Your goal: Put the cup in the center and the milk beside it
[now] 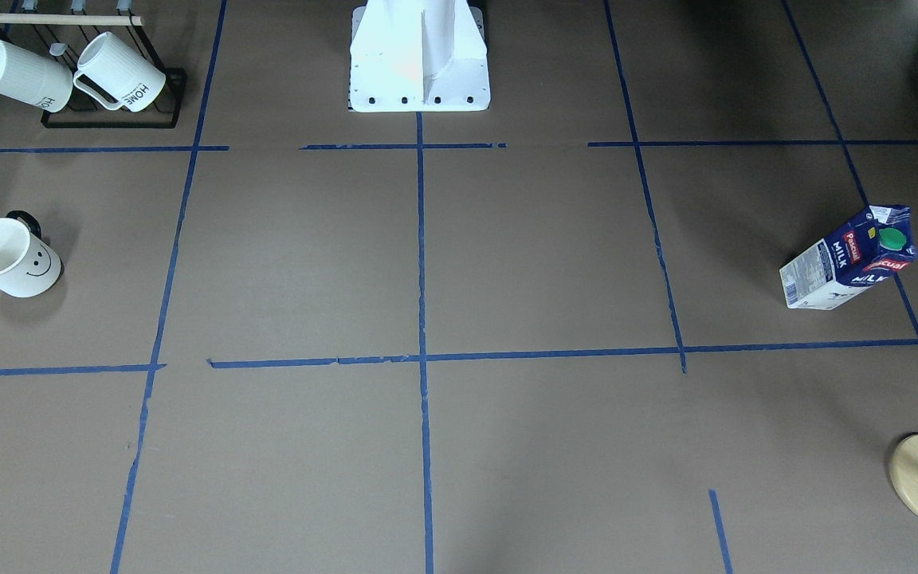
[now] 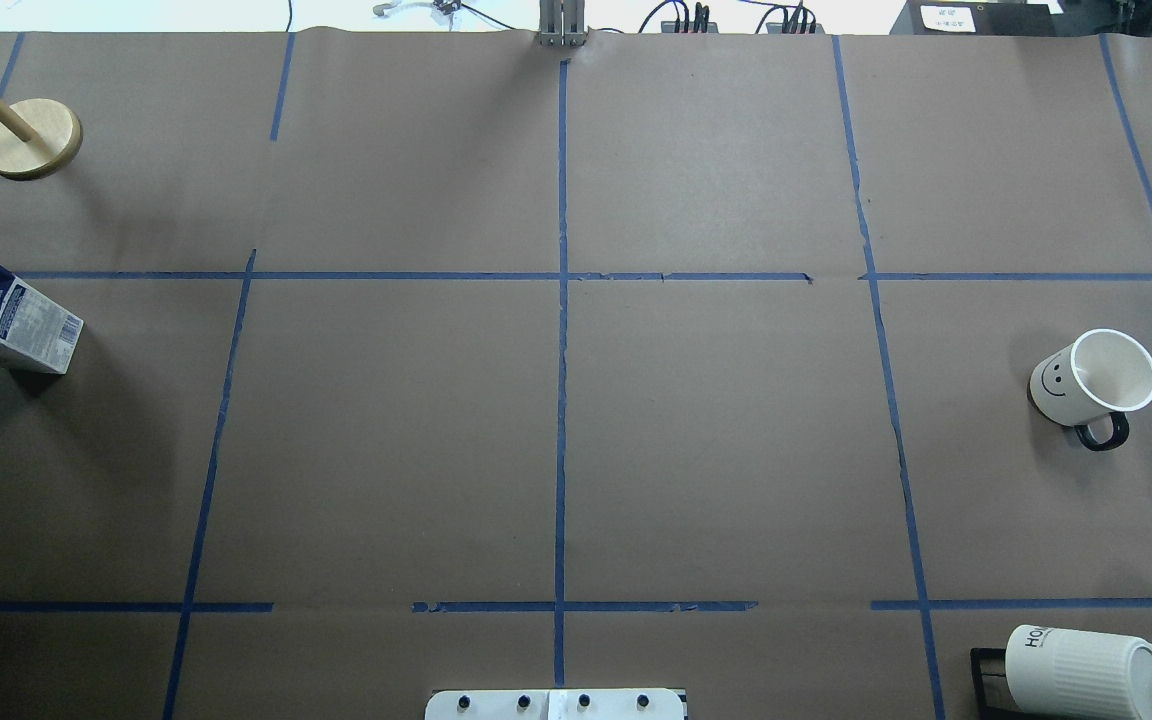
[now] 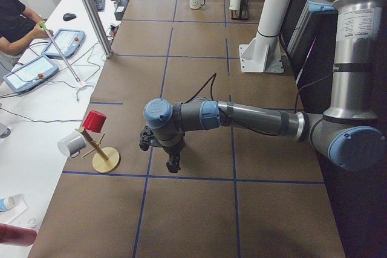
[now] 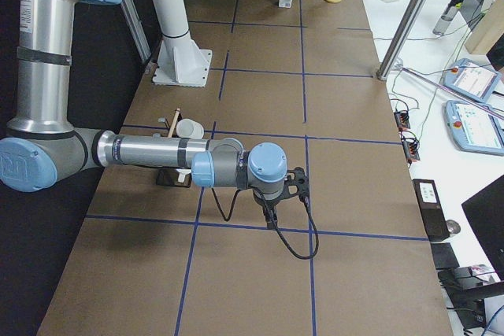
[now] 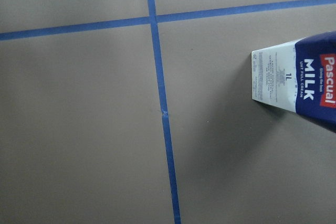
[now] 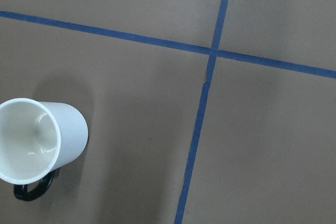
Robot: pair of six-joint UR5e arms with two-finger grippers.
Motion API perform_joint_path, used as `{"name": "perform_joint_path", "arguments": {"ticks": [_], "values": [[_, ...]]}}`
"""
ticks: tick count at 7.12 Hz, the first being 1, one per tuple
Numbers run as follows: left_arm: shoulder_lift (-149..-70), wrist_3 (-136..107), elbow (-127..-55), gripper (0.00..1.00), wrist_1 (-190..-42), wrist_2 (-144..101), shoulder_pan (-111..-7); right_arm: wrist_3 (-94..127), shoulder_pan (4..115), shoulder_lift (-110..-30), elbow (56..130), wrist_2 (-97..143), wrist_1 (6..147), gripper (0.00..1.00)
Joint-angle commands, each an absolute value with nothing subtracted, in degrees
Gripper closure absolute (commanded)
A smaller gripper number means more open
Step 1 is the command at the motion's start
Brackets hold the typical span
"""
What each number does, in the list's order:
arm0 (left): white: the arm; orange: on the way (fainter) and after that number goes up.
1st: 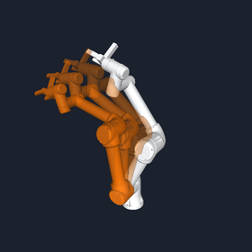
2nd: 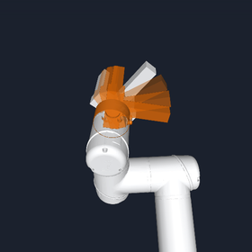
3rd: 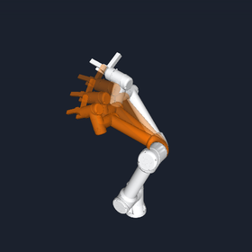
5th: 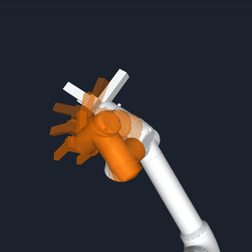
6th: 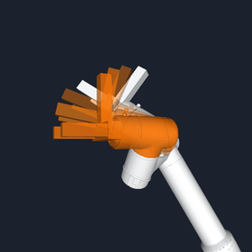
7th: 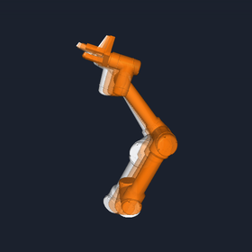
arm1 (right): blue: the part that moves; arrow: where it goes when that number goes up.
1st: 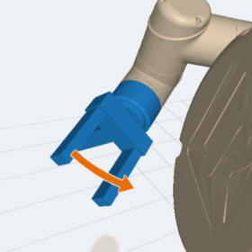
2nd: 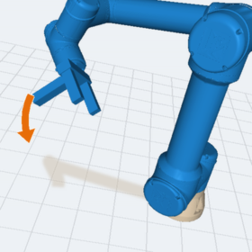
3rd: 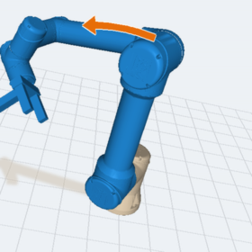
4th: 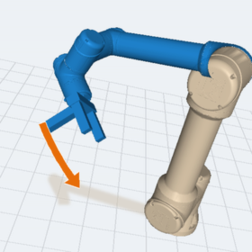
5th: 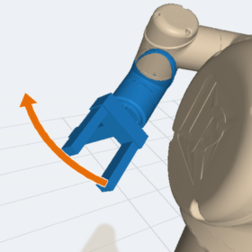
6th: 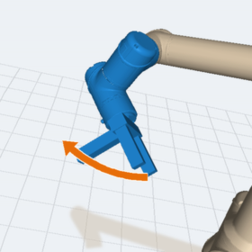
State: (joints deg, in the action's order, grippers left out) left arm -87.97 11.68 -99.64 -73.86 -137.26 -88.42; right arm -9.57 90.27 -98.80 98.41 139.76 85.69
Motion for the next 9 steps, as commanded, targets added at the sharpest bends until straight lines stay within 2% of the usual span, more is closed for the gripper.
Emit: {"name": "perform_joint_path", "arguments": {"ticks": [1, 4, 7, 8, 9], "values": [[-87.89, 11.69, -99.66, 0.00, -74.00, -137.37, -88.42, -7.40, 84.85, -100.71, 98.70, 140.27, 78.10, 0.00], [-87.80, 9.15, -99.23, 0.00, -73.92, -138.51, -88.42, 23.04, 72.46, -100.98, 98.27, 138.18, 60.42, 0.01], [-88.06, 8.97, -98.96, 0.00, -74.00, -138.52, -88.33, 30.15, 66.29, -100.72, 97.39, 134.57, 58.80, 0.04], [-88.15, 8.62, -98.96, 0.00, -74.00, -138.52, -88.33, 30.06, 63.83, -100.20, 94.95, 133.52, 58.54, 0.11], [-88.24, 8.00, -99.14, 0.00, -74.00, -138.52, -88.33, 30.06, 63.72, -99.59, 94.14, 132.37, 57.75, 0.56]]}}
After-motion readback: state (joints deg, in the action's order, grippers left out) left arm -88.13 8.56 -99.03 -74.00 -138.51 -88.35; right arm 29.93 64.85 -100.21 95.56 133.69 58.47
